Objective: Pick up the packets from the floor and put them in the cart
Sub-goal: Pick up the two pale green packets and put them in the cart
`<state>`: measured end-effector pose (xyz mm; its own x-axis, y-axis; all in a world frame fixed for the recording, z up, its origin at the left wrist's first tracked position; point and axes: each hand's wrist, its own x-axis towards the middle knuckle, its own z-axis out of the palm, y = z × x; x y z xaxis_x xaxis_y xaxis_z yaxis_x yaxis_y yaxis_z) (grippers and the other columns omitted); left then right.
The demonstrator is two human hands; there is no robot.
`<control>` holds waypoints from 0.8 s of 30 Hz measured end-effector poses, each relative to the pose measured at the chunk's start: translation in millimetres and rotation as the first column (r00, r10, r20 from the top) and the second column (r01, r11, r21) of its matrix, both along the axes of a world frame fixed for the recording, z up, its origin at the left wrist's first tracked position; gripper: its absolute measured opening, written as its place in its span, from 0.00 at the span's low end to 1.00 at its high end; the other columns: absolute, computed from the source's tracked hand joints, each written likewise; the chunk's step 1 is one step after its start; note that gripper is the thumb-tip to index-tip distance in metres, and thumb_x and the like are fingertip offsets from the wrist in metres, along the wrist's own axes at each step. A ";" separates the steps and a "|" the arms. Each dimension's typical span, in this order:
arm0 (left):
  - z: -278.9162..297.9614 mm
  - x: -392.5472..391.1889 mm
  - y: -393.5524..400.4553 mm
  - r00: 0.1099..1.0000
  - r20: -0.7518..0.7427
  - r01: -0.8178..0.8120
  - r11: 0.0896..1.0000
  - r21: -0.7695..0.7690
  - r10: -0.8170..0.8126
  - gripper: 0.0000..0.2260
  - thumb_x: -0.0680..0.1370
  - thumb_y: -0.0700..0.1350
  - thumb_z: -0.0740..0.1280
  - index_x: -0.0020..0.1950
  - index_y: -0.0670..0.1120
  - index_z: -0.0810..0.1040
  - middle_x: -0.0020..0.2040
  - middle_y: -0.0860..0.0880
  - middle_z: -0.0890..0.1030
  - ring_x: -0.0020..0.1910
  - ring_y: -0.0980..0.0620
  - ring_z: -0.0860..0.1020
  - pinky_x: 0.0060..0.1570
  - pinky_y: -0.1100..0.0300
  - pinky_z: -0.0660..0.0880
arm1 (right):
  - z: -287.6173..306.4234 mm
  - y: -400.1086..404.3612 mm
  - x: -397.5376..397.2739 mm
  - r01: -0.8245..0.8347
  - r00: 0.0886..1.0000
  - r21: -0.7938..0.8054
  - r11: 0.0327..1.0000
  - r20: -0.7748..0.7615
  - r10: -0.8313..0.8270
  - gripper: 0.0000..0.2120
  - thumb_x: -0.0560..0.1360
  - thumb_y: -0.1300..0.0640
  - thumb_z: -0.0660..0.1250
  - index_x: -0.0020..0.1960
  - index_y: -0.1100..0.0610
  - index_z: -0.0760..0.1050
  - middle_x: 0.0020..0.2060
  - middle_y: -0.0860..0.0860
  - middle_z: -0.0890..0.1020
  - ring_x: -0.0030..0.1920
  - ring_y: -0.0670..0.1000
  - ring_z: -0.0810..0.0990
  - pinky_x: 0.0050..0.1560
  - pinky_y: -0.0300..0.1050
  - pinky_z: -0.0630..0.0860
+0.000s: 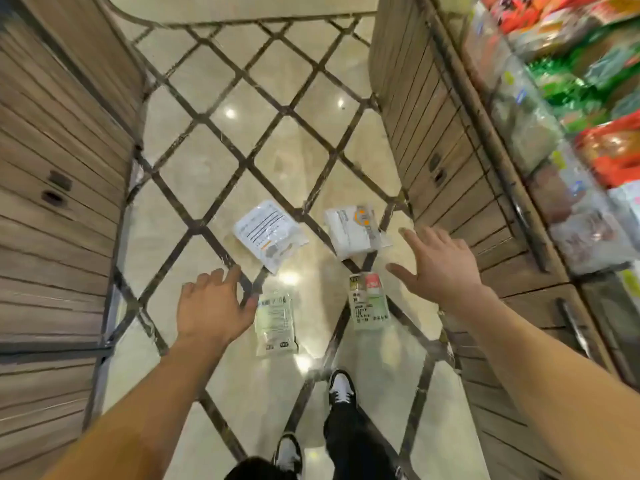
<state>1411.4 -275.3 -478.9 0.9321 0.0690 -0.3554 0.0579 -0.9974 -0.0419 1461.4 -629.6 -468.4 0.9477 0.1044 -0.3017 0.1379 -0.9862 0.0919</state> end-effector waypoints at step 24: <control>-642.4 -10.7 48.1 0.660 -0.318 -0.671 0.345 -0.656 0.681 0.52 0.58 0.72 0.78 0.76 0.55 0.63 0.68 0.45 0.78 0.65 0.40 0.79 0.60 0.34 0.78 | -636.3 -39.3 28.2 0.779 0.628 0.328 0.535 -0.411 -0.661 0.66 0.60 0.26 0.74 0.84 0.50 0.41 0.73 0.60 0.74 0.68 0.65 0.77 0.61 0.56 0.74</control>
